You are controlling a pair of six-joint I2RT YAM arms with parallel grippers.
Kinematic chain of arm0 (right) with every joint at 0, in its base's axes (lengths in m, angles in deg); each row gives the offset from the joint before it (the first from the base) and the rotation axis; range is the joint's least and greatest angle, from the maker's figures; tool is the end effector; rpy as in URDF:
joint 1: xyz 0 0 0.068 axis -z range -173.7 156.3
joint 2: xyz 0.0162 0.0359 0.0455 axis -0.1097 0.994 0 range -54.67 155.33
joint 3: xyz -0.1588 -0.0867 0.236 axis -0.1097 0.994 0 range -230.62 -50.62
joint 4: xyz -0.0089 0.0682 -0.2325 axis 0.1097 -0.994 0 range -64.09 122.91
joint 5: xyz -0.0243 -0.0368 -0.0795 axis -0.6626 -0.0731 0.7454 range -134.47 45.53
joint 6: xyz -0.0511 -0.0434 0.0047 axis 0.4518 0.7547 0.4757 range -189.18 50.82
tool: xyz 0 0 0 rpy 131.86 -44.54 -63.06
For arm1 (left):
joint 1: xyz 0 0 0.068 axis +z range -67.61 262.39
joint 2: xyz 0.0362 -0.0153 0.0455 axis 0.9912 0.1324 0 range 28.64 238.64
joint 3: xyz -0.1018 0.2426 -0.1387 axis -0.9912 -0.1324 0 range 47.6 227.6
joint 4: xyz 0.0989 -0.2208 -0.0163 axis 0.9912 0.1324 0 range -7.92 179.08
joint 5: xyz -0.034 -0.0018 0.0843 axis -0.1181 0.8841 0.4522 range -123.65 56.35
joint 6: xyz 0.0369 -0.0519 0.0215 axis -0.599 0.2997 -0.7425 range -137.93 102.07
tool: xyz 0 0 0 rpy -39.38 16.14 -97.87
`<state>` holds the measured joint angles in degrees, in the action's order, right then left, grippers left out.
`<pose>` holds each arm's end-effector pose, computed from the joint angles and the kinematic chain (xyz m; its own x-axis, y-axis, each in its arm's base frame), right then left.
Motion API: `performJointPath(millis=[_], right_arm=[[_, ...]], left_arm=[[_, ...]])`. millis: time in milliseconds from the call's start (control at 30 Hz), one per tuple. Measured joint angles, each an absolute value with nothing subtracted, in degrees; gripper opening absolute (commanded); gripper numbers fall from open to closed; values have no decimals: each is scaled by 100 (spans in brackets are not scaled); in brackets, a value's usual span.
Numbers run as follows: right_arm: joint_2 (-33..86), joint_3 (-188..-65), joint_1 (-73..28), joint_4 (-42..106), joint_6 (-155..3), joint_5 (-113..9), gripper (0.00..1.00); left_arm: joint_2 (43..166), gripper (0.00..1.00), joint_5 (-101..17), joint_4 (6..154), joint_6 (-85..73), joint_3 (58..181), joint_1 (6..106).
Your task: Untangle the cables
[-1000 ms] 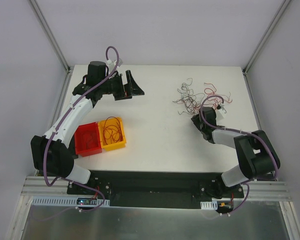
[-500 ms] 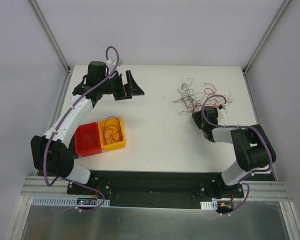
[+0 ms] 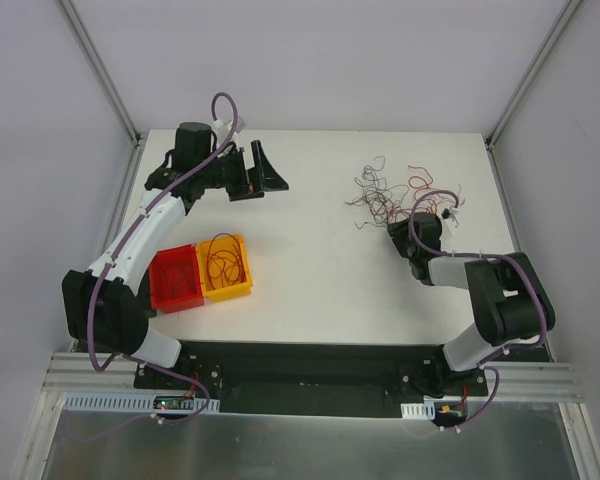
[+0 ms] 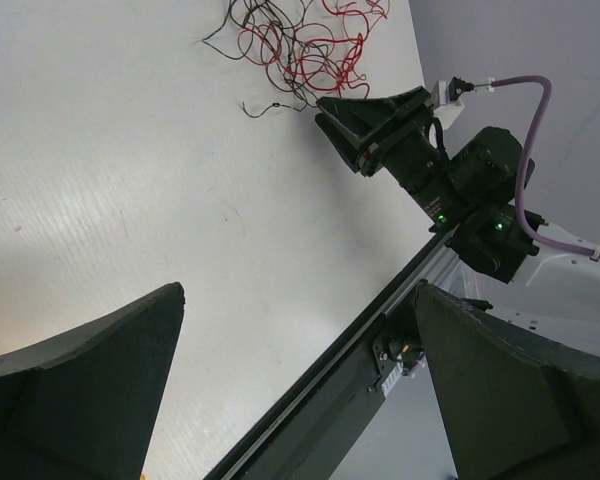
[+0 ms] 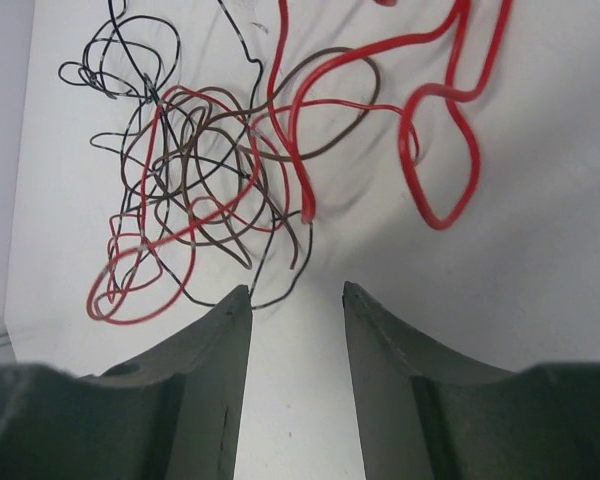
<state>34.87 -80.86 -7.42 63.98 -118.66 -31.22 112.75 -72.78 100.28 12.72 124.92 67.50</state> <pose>0.2896 0.0581 0.1805 -0.3248 0.6823 -0.6550 0.3266 0.7308 0.5994 0.3055 -0.1163 0.3855 -0.7348 -0.2139 -0.6437 0.4388 0.5738 -0.6915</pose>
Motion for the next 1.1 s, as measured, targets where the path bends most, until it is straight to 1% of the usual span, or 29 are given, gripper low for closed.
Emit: performJointPath(millis=[100,133,167,300,333,467,533,667,733,833,900,1033,1100], right_arm=[[3732,-8324,-739,6407,-11870,-3185,41],[3832,-8411,-739,6418,-11874,-3205,37],[3929,-8490,-739,6424,-11885,-3246,32],[4108,-8597,-753,6435,-11977,-3369,3],[4108,-8597,-766,6437,-11990,-3382,0],[3920,-8516,-836,6352,-11912,-3402,0],[3636,-8477,-882,6136,-11708,-3469,1],[2685,-8481,-923,5417,-11077,-3452,0],[2060,-8676,-921,4805,-10589,-3358,0],[1481,-9635,-886,3828,-9791,-3231,0],[1293,-10695,-842,3415,-9243,-3187,0],[1116,-12774,-785,3061,-8445,-3262,0],[969,-13515,-781,3061,-8227,-3362,1]], left_arm=[[11321,99,-7366,10028,1277,12492,6750],[11334,99,-7379,10028,1274,12490,6750],[11352,99,-7394,10028,1277,12492,6750],[11385,99,-7412,10028,1277,12492,6750],[11385,99,-7414,10028,1277,12492,6750],[11385,99,-7414,10028,1274,12492,6750],[11385,99,-7416,10023,1277,12492,6750],[11385,99,-7451,10019,1277,12490,6750],[11385,99,-7484,10019,1277,12492,6750],[11383,99,-7517,10010,1277,12490,6750],[11383,99,-7519,10010,1277,12490,6750],[11383,99,-7517,9993,1277,12492,6750],[11383,99,-7517,9993,1277,12492,6750]])
